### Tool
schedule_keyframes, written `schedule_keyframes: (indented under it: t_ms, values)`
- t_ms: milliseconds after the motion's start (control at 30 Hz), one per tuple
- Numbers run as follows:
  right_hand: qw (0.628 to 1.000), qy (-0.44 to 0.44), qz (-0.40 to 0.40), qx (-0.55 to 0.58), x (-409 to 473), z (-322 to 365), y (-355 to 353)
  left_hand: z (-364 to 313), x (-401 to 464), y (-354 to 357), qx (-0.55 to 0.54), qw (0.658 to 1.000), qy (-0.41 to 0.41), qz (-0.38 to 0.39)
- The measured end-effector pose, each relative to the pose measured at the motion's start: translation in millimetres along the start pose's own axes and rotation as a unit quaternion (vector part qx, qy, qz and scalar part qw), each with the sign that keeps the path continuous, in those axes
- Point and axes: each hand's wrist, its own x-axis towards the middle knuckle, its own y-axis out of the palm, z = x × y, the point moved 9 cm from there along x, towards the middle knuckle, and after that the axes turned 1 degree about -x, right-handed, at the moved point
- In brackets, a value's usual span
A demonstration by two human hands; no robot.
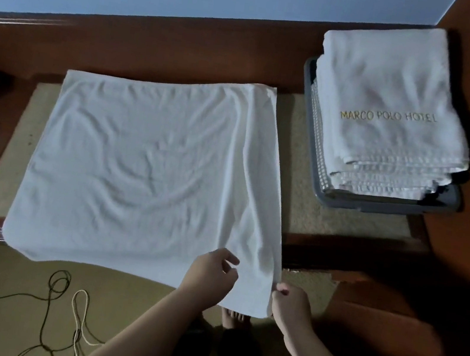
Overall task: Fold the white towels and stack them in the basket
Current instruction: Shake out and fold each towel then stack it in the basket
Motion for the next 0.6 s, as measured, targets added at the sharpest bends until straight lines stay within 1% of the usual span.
schedule_keyframes:
  t_ms: [100, 167, 233, 300, 400, 433, 500, 600]
  values:
    - [1.000, -0.016, 0.010, 0.008, -4, 7, -1, 10, 12, -26, 0.077, 0.995, 0.013, -0.058]
    - [0.999, 0.010, 0.036, 0.027, -6, 2, 3, 13, 22, -41, 0.130, 0.988, 0.017, -0.080]
    - [0.998, 0.031, 0.040, 0.042, -5, -2, 4, 14, 31, -49, 0.163, 0.984, 0.015, -0.072]
    - [0.999, 0.017, 0.042, 0.027, -4, 3, 5, 17, 41, -54, 0.202, 0.978, 0.011, -0.056]
    - [0.997, -0.021, 0.066, -0.026, 2, 11, 14, 29, 51, -59, 0.243, 0.970, 0.004, -0.026]
    - [0.997, -0.029, 0.062, -0.047, 5, 11, 16, 34, 53, -59, 0.247, 0.969, 0.003, -0.014]
    - [0.997, -0.034, 0.030, -0.059, 11, 8, 13, 44, 54, -58, 0.260, 0.966, 0.002, 0.010]
    - [0.996, -0.036, -0.015, -0.081, 17, -9, 3, 51, 54, -58, 0.270, 0.963, 0.008, 0.026]
